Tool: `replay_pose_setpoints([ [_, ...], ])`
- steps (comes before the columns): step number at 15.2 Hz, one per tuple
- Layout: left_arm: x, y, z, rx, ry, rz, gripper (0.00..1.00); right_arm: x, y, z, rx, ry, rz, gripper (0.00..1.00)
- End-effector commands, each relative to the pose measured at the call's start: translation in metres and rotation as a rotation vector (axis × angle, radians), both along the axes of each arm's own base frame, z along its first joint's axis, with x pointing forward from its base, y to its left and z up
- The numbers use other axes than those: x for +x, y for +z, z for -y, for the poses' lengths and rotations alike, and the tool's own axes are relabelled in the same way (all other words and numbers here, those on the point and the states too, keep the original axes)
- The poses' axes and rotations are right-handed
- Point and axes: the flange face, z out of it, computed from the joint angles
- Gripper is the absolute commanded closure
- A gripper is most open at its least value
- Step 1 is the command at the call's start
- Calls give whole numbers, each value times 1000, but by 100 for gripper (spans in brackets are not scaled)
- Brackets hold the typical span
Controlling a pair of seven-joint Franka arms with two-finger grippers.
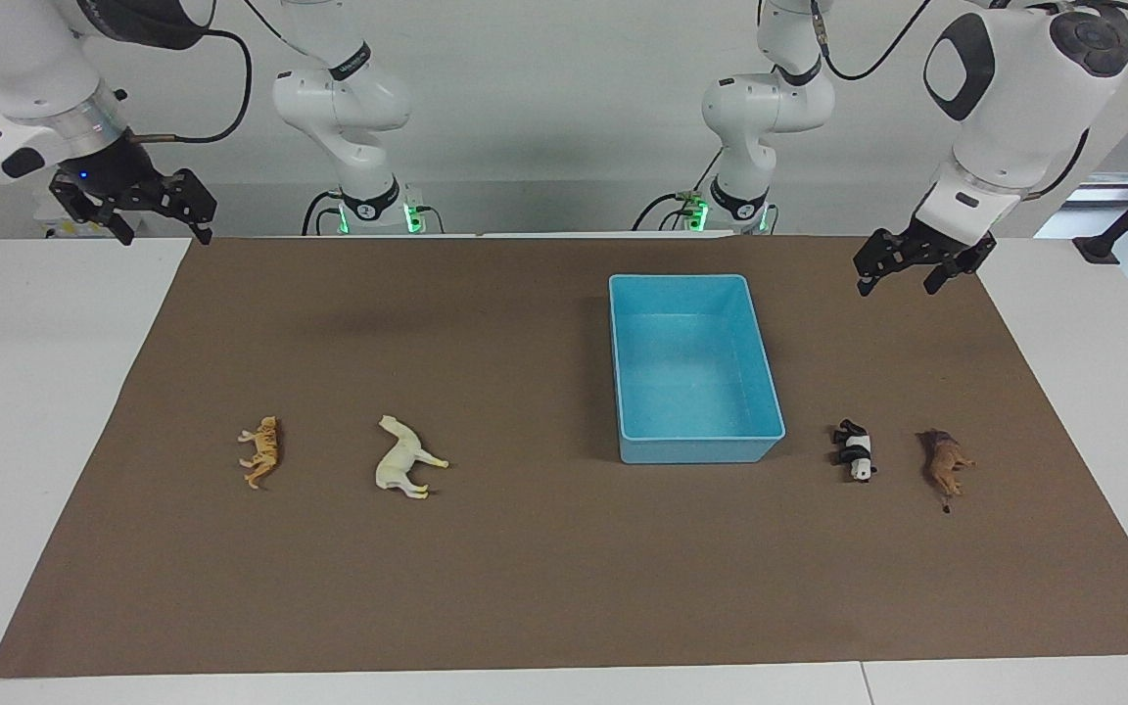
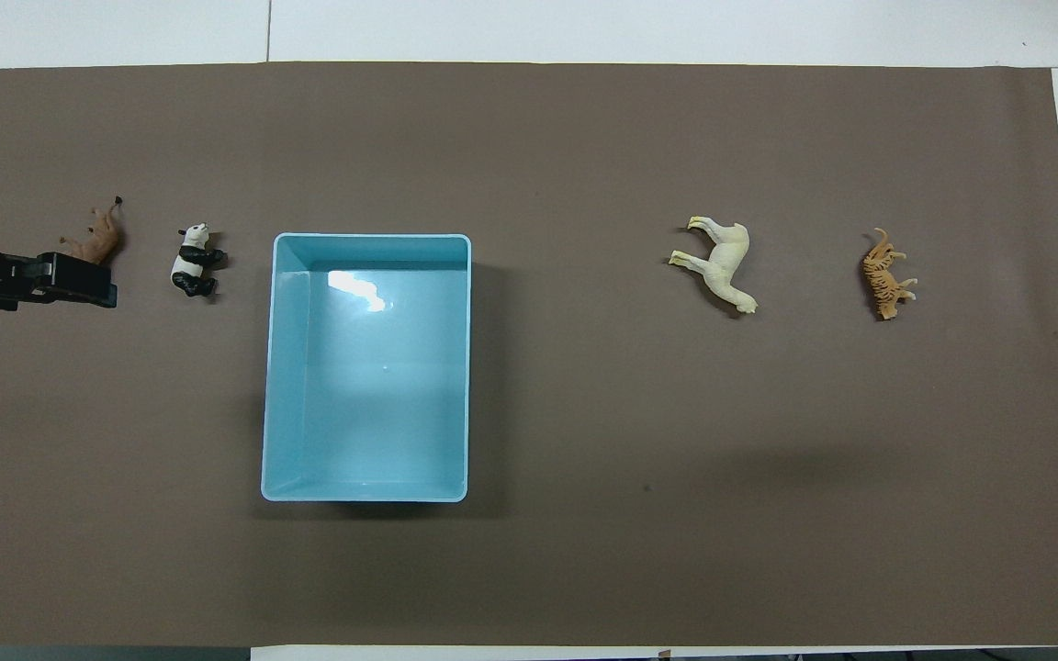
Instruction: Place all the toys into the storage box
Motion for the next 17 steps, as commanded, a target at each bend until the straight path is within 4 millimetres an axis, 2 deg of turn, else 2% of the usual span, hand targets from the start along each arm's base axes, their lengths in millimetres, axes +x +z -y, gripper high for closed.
replay_pose_setpoints([
  [1,-2,-32,4,-19,-4,159,0,9,-47,3,15,10,18,0],
  [2,4,-50,4,-21,-1,203,0,17,-68,2,15,13,19,0],
  [4,32,-93,4,-22,6,221,0,39,-117,3,12,25,-5,0],
  [6,53,-120,-5,-24,27,280,0,59,-163,3,7,66,10,0],
  [9,66,-162,-19,-21,74,284,0,70,-223,1,-8,191,91,0],
  [11,63,-176,-37,-17,103,289,0,78,-252,-1,-16,227,112,0],
  [15,53,-212,-32,-22,129,314,0,90,-300,-4,-20,277,112,0],
  [17,54,-229,-31,-22,138,288,0,91,-310,-4,-20,284,115,0],
])
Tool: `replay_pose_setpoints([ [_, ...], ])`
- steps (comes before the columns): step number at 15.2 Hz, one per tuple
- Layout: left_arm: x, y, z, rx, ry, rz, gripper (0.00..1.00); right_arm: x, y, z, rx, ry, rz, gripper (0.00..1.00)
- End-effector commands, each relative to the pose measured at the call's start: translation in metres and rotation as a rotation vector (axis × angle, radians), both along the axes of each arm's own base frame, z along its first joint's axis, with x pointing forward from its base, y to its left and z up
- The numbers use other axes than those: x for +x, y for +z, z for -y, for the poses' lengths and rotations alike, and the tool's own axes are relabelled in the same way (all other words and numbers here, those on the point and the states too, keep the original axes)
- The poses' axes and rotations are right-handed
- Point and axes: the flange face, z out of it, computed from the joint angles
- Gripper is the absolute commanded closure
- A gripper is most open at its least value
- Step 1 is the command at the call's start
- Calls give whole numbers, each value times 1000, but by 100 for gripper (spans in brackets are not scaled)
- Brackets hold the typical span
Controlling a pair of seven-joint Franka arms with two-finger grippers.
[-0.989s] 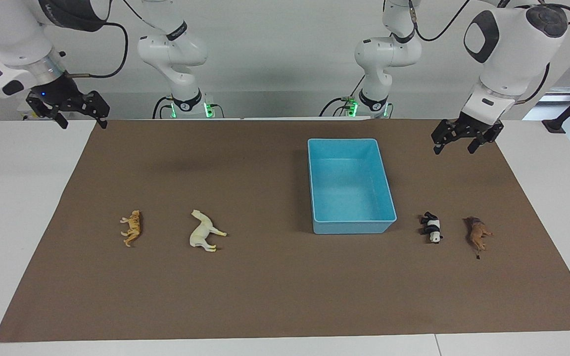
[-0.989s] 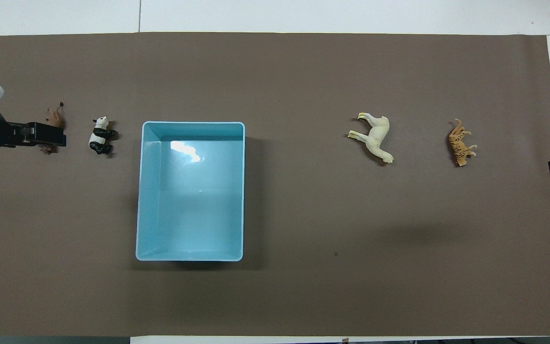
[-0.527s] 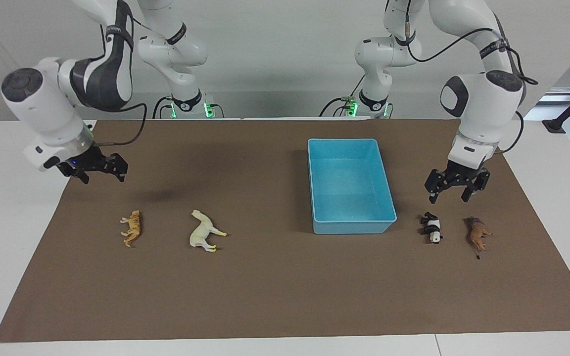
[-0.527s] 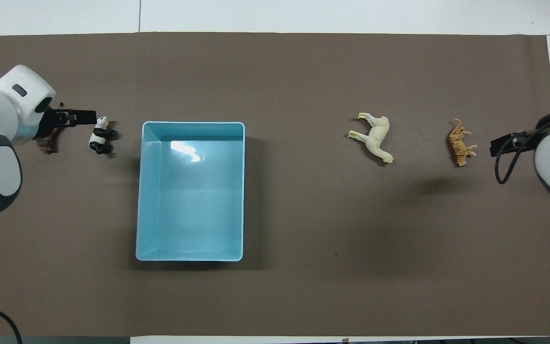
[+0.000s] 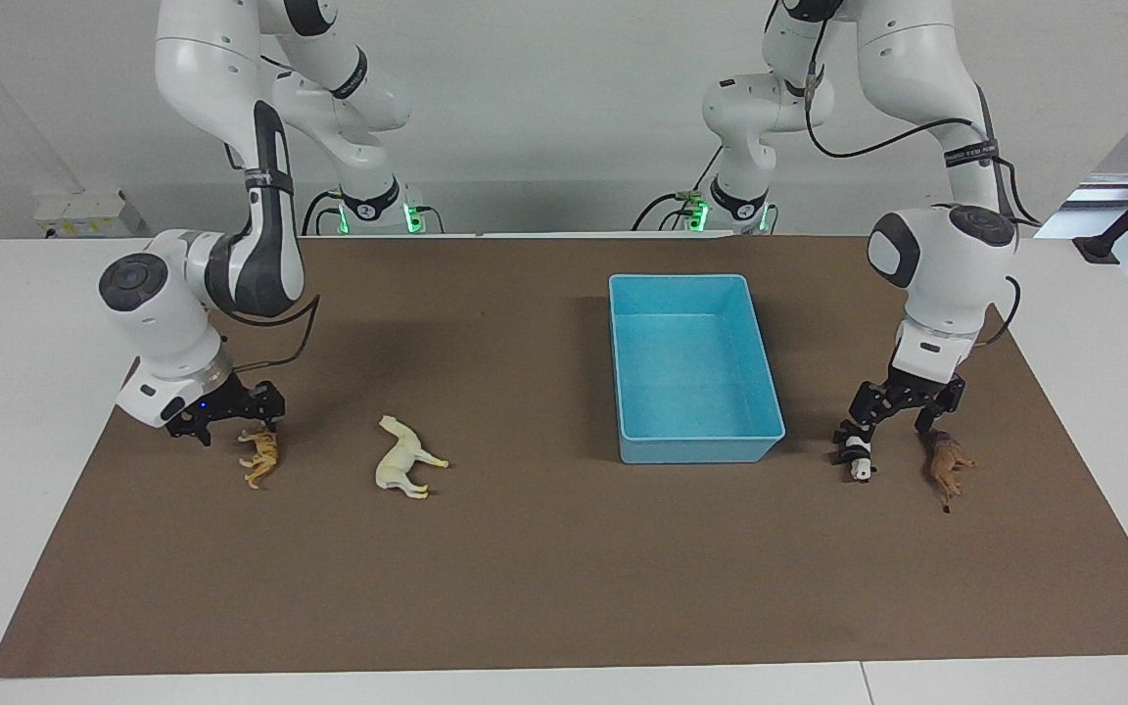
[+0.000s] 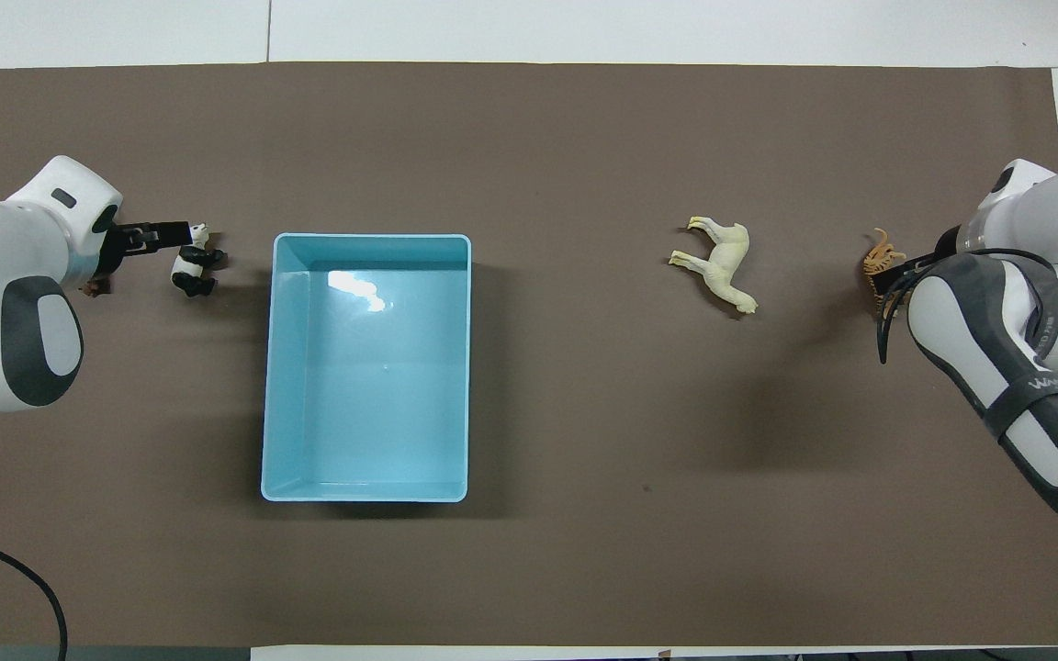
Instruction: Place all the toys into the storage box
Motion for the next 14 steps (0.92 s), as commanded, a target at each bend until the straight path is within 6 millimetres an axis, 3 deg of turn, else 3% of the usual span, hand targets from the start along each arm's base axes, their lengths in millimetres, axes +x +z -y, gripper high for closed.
replay_pose_setpoints([
  [1,-3,-21,5,-13,18,-8,0,1,-10,-2,17,27,9,0],
  [7,-6,-57,11,41,-44,-71,0,4,-24,-13,84,-10,24,1],
  [9,-7,-60,10,42,-44,-77,0,-2,-30,-11,83,-13,22,7],
  [10,-8,-62,9,42,-44,-79,0,-5,-34,-13,83,-11,25,15],
  [11,-8,-62,8,44,-45,-78,0,-9,-38,-12,81,-11,31,36],
  [12,-7,-62,7,43,-44,-73,8,-10,-39,-10,81,-16,31,83],
  [13,-7,-61,5,43,-41,-70,22,-10,-39,-10,81,-19,30,100],
  [14,-7,-61,4,43,-39,-70,52,-10,-38,-10,82,-22,27,100],
])
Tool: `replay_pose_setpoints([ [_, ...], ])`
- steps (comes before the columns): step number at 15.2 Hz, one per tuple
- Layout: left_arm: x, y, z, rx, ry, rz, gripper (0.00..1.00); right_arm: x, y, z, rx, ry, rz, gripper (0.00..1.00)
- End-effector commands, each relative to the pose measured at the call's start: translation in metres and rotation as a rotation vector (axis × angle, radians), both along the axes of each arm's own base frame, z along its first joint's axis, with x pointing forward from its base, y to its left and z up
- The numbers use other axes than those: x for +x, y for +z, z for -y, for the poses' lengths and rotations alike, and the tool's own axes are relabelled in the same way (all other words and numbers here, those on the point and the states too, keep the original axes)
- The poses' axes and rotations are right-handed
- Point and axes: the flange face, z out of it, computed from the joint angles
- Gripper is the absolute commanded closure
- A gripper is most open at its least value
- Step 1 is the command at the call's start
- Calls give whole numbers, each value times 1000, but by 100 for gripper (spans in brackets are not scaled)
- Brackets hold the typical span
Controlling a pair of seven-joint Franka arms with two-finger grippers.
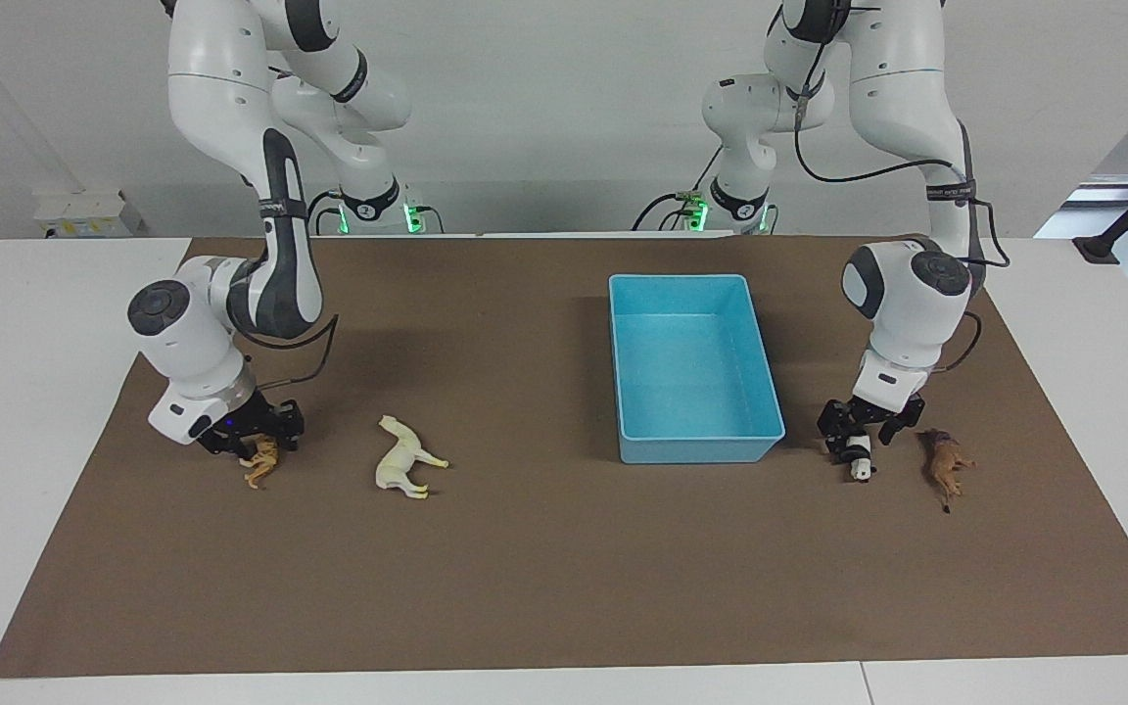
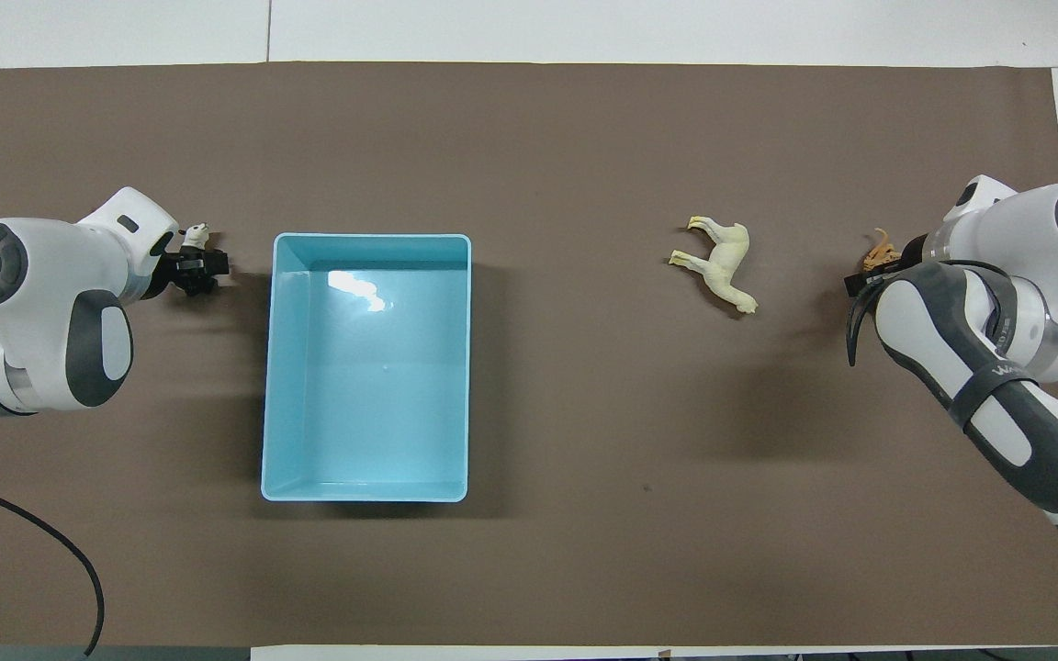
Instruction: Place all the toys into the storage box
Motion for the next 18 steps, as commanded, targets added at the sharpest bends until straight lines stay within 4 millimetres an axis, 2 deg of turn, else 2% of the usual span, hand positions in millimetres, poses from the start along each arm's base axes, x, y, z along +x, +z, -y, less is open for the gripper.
replay_pose_setpoints([
  [1,-3,-1,-5,14,-2,17,77,-8,-6,5,14,-4,-6,100],
  [2,-3,-1,-5,14,1,17,96,-8,-6,4,17,-4,-16,100],
  [3,-4,-2,-5,13,4,14,100,-7,-3,4,19,-3,-24,100],
  [5,-4,-2,-5,11,14,10,100,-2,9,4,21,-3,-28,100],
  [7,-2,3,-5,10,19,13,100,5,37,0,27,4,-26,100],
  [8,1,11,-5,11,17,14,100,9,59,-1,31,-6,-25,100],
  [10,18,47,0,17,16,-31,100,16,112,-2,39,-13,-20,100],
  [12,37,103,11,23,9,-87,100,13,160,-4,46,-29,-22,100],
  [14,47,156,30,19,39,-113,100,9,207,-5,53,-34,-41,100],
  [16,40,195,59,14,42,-114,100,1,250,-5,49,-60,-60,100],
  [18,19,225,96,0,53,-118,100,-4,275,-8,50,-69,-77,100],
])
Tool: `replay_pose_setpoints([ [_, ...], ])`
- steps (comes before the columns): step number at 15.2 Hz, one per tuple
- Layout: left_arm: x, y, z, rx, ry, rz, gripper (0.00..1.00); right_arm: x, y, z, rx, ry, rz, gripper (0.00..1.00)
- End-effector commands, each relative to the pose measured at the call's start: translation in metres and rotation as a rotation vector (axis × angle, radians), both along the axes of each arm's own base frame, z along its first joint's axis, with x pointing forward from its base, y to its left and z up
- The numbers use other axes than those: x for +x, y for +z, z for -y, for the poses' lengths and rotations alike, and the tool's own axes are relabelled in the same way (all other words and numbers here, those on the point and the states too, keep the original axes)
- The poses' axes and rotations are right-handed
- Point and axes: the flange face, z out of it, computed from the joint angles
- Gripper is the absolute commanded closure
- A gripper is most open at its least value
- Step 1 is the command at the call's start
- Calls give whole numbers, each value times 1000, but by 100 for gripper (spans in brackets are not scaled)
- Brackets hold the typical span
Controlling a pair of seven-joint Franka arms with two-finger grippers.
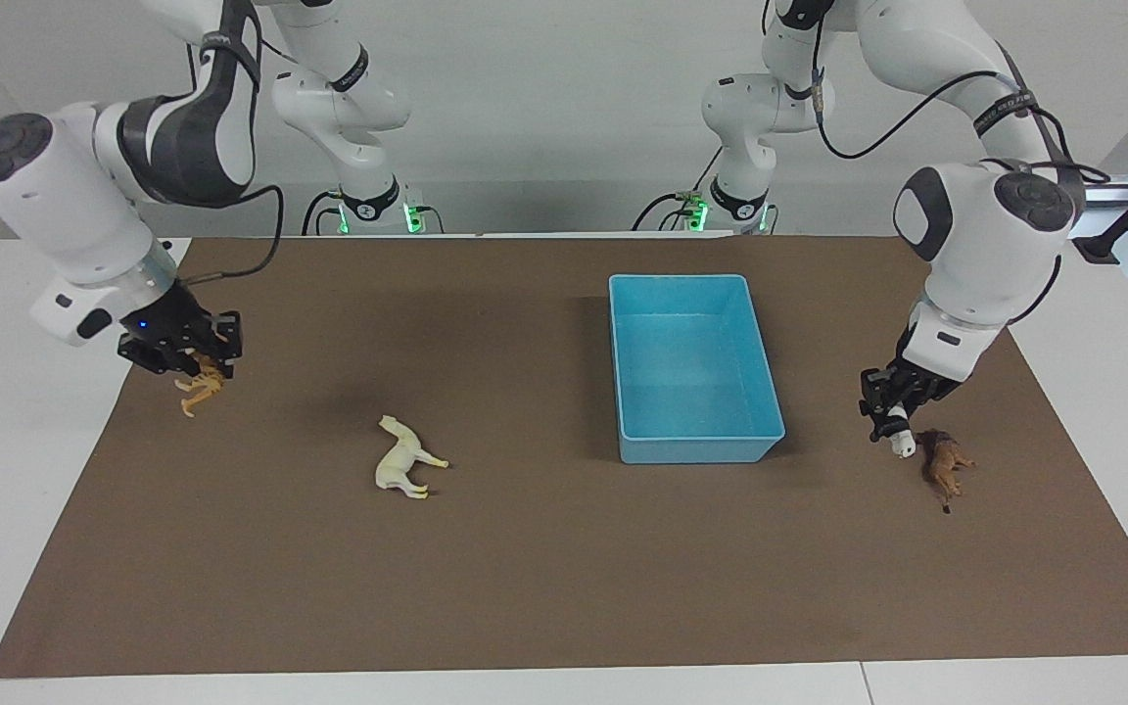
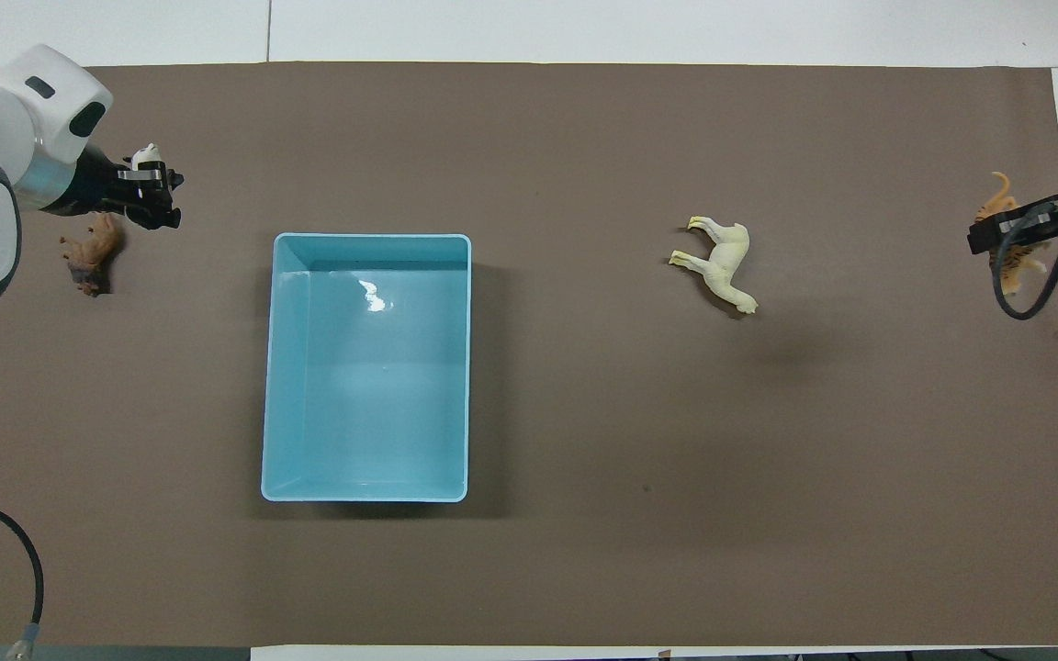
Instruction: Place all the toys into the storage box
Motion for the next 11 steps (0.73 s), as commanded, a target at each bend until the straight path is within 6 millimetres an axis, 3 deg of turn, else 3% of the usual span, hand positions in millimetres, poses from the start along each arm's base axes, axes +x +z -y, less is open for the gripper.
replay_pose_setpoints([
  [1,-31,28,57,10,28,-43,100,-3,30,-2,1,-21,-10,100],
  [3,-62,18,112,20,42,-94,100,-7,36,-3,2,-20,-5,100],
  [4,-83,5,131,27,58,-113,100,-7,36,-3,2,-20,-3,100],
  [5,-99,-9,141,29,48,-115,42,-7,36,-5,2,-20,-3,100],
  [6,-106,-19,142,19,42,-91,6,-7,36,-5,2,-24,-5,100],
  [7,-110,-26,141,13,45,-77,0,-7,36,-5,2,-26,-4,100],
  [9,-111,-26,140,15,43,-81,0,-7,36,-8,2,-38,-6,100],
  [11,-101,-22,131,4,51,-56,0,-4,36,-32,2,-46,-5,100],
])
